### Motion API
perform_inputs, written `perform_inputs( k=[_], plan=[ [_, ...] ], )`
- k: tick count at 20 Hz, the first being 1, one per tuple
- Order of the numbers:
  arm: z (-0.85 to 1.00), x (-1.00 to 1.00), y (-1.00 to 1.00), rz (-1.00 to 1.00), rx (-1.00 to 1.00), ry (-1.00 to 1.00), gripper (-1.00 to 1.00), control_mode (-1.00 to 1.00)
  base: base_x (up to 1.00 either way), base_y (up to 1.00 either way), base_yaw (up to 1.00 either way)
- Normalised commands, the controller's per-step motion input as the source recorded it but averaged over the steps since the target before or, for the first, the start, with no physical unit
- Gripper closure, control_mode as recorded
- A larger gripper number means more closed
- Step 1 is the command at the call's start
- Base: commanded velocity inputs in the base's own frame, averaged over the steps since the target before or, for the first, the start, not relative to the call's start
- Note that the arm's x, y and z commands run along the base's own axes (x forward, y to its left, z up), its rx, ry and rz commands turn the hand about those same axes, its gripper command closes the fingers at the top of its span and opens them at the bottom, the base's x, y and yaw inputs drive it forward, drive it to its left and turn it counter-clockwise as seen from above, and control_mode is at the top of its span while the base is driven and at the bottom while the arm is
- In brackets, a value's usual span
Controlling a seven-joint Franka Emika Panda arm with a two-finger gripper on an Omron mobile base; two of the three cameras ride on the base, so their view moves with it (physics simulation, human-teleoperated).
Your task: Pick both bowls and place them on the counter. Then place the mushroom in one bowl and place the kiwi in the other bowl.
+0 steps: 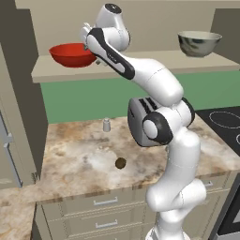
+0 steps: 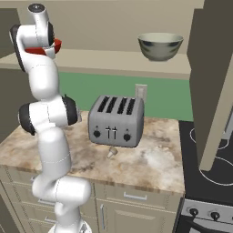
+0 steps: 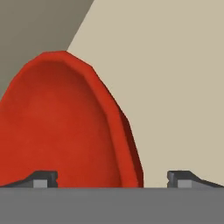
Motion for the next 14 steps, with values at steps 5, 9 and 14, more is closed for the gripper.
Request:
perform_inputs(
  k=[5, 9, 14],
  plan=[
    [-0.19, 0.07, 0.15, -0.05, 0.0, 0.19, 1.0, -1.0, 0.0, 0.0, 0.0],
    [-0.26, 0.0, 0.04, -0.06, 0.0, 0.3, 1.0, -1.0, 0.0, 0.0, 0.0],
    [-0.22, -0.07, 0.02, -0.03, 0.0, 0.3, 1.0, -1.0, 0.0, 0.0, 0.0]
  ],
)
